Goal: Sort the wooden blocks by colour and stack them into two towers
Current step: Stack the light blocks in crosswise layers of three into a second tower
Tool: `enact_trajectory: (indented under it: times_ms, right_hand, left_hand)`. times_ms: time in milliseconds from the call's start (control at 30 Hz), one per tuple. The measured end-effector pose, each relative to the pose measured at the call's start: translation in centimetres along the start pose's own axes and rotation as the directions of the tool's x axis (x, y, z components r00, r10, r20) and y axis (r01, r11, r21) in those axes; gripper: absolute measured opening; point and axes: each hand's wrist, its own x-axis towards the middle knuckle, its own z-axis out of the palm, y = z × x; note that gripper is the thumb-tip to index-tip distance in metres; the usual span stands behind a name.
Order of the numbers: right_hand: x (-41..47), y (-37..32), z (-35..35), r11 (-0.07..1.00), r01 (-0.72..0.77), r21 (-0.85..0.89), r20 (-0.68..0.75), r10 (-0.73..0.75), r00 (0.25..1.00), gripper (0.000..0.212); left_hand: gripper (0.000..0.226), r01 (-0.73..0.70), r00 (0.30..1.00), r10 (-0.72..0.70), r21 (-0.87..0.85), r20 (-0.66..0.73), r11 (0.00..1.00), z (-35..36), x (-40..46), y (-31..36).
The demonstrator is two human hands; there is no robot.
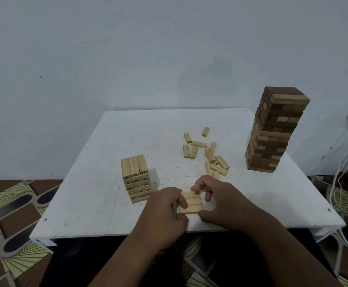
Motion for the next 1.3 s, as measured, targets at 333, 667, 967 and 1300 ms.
enact_trajectory:
  times_ms: [333,667,967,1300]
  right_hand:
    - [-0.4,-0.3,-0.6,0.998,-0.051,0.029,-0.029,0.052,0.998,0.045]
    - [-1.2,-1.9,-3.4,0.819,0.132,0.558,-0.197,-0.023,0.98,0.047]
    - [0.4,-8.3,-4.0,0.594,0.292,0.75,-0.31,-0.075,0.948,0.048]
    - [4.9,-11.9,-0.7,0.74,0.256,0.622,-0.244,-0.128,0.961,0.054]
  left_hand:
    - [0.047,0.085,0.996,-0.085,-0.036,0.01,0.996,-0.2,-0.3,0.4]
    - [0.053,-0.016,0.988,-0.066,-0.516,-0.141,0.857,-2.3,0.1,3.1]
    - [0.047,-0.245,0.921,-0.015,-0.607,-0.39,0.756,-6.6,-0.2,4.2]
    - [0.049,-0.142,0.884,-0.119,-0.503,-0.452,0.853,-10.5,-0.9,-0.6]
